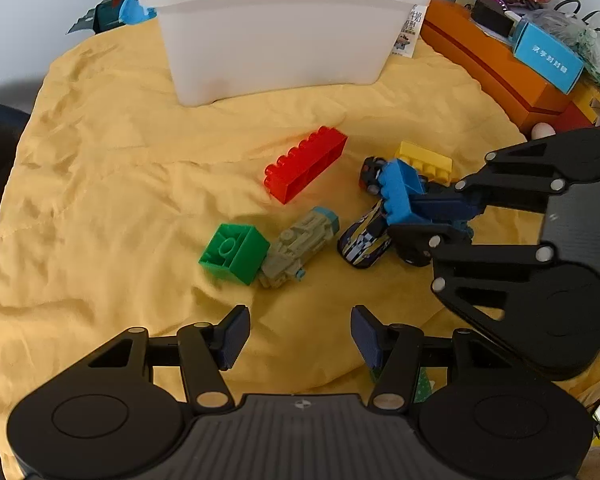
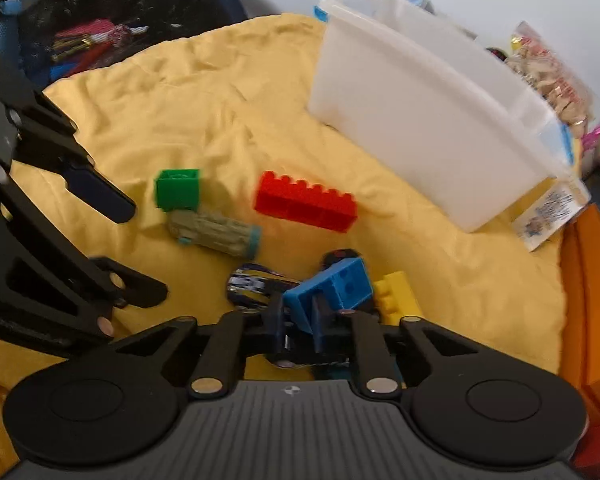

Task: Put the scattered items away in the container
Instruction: 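Move right gripper to the blue brick and grasp it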

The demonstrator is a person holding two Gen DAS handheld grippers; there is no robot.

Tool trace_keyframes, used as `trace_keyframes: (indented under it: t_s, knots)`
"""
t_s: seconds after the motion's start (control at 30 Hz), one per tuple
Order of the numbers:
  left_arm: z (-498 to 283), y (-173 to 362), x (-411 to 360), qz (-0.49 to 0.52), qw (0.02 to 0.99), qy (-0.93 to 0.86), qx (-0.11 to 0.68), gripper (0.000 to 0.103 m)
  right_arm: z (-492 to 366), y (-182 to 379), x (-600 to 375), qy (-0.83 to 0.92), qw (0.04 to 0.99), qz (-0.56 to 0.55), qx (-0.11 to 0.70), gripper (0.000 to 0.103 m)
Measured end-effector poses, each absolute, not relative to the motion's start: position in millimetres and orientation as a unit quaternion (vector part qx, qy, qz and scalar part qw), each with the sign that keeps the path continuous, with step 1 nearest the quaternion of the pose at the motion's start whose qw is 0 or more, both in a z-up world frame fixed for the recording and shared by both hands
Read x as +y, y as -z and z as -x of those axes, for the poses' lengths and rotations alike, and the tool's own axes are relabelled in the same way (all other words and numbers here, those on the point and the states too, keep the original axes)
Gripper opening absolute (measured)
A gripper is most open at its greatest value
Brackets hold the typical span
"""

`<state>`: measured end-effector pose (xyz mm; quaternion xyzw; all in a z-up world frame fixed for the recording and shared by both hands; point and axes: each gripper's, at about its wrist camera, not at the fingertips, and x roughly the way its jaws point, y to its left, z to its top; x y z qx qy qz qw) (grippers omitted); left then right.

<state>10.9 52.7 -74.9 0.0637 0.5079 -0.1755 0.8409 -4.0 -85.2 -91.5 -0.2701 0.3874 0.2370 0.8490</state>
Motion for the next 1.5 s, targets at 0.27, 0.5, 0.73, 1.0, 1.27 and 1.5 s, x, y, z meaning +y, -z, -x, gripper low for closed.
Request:
trace_keyframes:
  t_s: [0.27, 0.5, 0.73, 1.0, 1.27, 1.5]
  knots:
    - [-26.3, 68.1, 34.6, -0.085, 0.845, 0.204, 0.487, 0.060, 19.2, 68.6, -154.9, -0.307, 0.830, 0.013, 0.466, 0.009]
    - [-36.2, 70.3, 17.7, -0.107, 0.838, 0.222, 0.487, 0.060, 26.5, 92.0, -222.2, -0.219, 0.821, -0.116, 0.515, 0.009]
    - [-20.4, 69.6, 0.8, -0.100, 0.826, 0.279, 0.479, 0.060, 32.1, 73.2, -197.2, -0.241, 0.850, 0.010, 0.469, 0.012]
    - [-20.1, 91.6, 11.8, -0.130, 0.821, 0.220, 0.511, 0.058, 17.3, 86.1, -155.9, -0.282, 0.840, 0.039, 0.463, 0.012]
    - [-11.9, 84.2, 59.0, -0.082, 0.839, 0.173, 0.510, 0.058, 18.7, 85.9, -114.2, -0.354, 0.820, 0.068, 0.445, 0.016]
    - [-10.1, 71.5, 69.9, -0.071, 0.848, 0.170, 0.497, 0.058, 17.9, 73.9, -128.4, -0.294, 0.850, 0.043, 0.435, 0.030]
